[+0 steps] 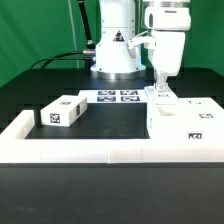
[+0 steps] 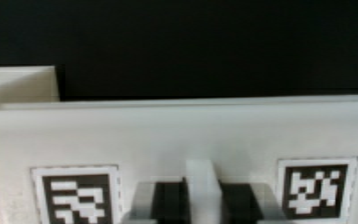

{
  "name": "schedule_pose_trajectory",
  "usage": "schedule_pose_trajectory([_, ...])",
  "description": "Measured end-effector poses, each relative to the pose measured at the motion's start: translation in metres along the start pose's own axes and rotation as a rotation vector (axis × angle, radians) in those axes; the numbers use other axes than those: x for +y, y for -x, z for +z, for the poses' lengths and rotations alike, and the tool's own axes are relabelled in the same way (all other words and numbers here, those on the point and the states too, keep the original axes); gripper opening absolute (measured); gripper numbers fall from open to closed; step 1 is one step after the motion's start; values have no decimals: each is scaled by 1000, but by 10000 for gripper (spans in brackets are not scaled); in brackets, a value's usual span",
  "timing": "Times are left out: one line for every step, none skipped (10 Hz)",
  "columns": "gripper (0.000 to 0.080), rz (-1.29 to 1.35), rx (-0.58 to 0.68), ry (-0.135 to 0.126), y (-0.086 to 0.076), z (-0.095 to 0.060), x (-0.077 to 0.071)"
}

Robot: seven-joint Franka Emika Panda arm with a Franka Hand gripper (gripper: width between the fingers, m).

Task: Assemble cabinet

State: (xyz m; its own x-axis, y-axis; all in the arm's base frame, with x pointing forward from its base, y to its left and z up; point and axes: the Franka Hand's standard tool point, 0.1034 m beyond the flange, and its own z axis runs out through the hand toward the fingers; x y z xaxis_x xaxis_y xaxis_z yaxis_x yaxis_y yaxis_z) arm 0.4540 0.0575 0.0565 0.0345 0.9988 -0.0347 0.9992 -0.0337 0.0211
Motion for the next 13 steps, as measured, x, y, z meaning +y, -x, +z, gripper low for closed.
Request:
schedule_pose_trajectory([71,-2,-5,-3,0,-2,1])
schedule_pose_trajectory([71,-3,-13,-11,1,-5,3])
schedule_pose_trajectory([71,-3,-17,-18,1,-5,3])
schedule_pose_trajectory([71,-3,-22,-26,3,-5,3])
schedule_pose_trajectory([70,-2,-24,-32,3,-4,3])
schedule_pose_trajectory([71,-1,-24,-34,3,-2,3])
schedule_pose_trajectory([70,-1,-23,-35,4,-2,2])
schedule_pose_trajectory([70,-2,-23,-35,3,-2,3])
schedule_pose_trajectory([70,-3,-22,-33,3,-2,5])
schedule_pose_trajectory([70,-3,-21,-30,3,-2,8])
schedule_pose_trajectory([70,-4,-20,-27,2,-2,10])
schedule_pose_trajectory([70,-4,-20,-27,2,-2,11])
schedule_pose_trajectory([70,-4,-20,-27,2,-2,11])
